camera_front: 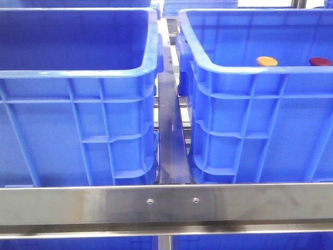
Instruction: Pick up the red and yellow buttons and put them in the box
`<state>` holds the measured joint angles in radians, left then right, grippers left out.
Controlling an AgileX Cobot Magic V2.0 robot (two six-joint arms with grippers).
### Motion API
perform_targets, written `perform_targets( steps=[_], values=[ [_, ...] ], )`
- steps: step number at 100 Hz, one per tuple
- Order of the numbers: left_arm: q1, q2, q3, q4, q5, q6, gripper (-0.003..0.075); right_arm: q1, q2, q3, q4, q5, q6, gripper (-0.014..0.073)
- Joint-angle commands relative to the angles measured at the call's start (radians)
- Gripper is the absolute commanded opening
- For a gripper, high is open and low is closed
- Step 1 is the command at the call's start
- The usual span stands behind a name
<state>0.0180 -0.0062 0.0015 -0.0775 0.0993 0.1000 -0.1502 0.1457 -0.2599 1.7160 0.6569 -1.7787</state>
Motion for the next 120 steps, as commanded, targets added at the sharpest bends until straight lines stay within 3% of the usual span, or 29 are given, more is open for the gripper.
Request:
perform_targets(
  steps=[1, 120],
  values=[
    [-0.001, -0.031, 0.052, 0.001, -0.071, -0.011, -0.002, 0.0, 0.012, -0.023, 0.05, 0.007, -0.001, -0.0062],
    [-0.001, -0.031, 0.052, 0.001, -0.071, -0.011, -0.002, 0.0, 0.012, -0.023, 0.086, -0.037, -0.012, -0.0062]
  ],
)
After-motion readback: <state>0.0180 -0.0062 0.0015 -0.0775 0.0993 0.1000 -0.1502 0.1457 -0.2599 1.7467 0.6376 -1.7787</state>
